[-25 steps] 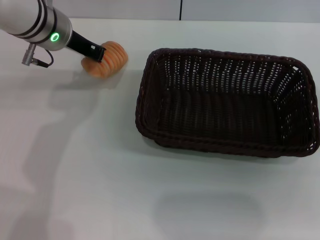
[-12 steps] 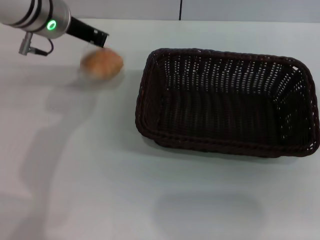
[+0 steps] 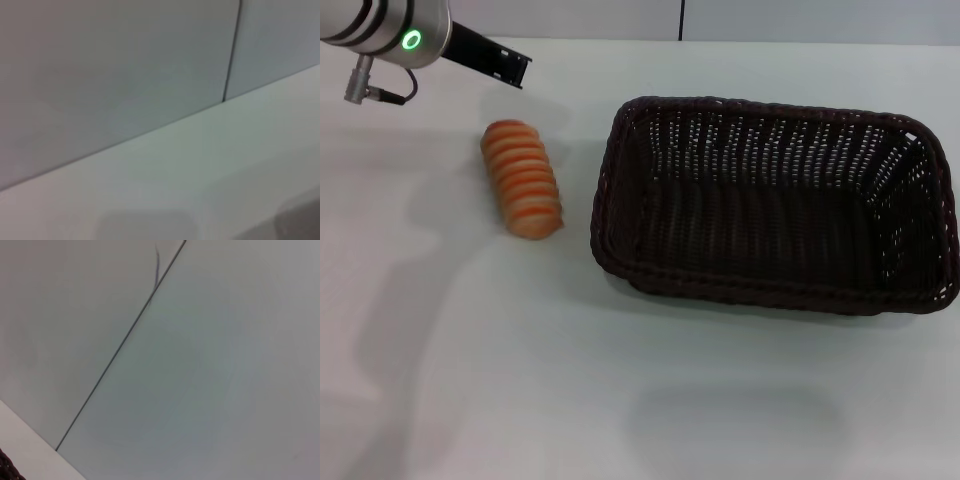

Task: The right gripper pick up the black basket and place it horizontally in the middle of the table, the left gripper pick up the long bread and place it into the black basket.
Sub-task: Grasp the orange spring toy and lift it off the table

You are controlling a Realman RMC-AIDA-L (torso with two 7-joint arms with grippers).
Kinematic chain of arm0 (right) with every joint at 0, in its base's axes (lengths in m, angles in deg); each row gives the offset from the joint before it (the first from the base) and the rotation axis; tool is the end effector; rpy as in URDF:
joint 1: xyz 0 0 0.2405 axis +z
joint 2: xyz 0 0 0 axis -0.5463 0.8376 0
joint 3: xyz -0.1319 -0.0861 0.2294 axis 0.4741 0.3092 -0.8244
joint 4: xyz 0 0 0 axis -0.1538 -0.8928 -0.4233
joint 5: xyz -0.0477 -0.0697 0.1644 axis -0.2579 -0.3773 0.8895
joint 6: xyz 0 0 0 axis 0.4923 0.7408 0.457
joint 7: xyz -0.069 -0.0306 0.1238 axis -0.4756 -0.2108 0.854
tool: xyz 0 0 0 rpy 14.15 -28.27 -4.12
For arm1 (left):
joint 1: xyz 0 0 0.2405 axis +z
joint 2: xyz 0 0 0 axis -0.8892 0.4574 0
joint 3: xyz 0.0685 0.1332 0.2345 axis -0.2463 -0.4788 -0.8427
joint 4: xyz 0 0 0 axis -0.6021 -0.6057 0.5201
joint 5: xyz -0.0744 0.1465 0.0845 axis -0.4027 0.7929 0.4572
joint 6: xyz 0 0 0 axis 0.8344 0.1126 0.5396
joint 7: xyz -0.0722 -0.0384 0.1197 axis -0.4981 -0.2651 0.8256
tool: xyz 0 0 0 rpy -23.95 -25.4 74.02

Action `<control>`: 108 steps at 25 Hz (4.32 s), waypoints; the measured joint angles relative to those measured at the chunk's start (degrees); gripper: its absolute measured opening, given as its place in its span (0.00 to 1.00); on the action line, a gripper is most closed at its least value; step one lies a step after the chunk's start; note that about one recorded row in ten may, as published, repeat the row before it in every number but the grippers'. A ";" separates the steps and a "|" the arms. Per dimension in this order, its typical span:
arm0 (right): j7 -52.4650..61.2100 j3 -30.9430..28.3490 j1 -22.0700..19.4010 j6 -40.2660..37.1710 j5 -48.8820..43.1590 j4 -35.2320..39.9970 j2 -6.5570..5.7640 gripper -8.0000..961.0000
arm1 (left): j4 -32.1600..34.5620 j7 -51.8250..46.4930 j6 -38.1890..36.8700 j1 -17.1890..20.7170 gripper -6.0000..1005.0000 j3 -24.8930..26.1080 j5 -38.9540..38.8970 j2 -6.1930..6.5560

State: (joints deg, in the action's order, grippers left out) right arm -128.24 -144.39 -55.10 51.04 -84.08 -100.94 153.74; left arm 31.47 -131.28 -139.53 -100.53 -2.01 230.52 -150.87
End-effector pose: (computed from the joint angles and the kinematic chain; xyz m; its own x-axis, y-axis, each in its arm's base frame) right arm 0.2266 0.2236 0.1121 0.9902 0.0062 -0.1397 -0.1306 -0.3147 -0.9402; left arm -0.1774 0.4055 0.0252 0.7215 0.6690 0.1785 0.5840 -0.4494 -0.6760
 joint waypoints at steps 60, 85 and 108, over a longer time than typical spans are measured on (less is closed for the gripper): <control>9.20 -0.11 -3.35 -9.95 -3.26 -1.23 0.01 0.51 | -34.31 -0.93 -6.39 -17.21 0.80 26.24 8.11 0.46; 8.49 2.37 0.92 -9.22 -3.69 -1.59 -0.08 0.50 | -38.72 -0.23 -3.33 -15.87 0.80 21.03 8.05 0.30; 7.63 3.00 2.96 -9.59 -3.69 -0.92 -0.08 0.50 | -24.13 3.17 -5.38 -9.86 0.49 11.98 3.11 -0.11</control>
State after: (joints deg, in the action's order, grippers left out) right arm -120.61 -141.39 -52.14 41.45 -87.77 -101.86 153.66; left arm 7.34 -128.11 -144.90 -110.38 9.97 233.63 -150.98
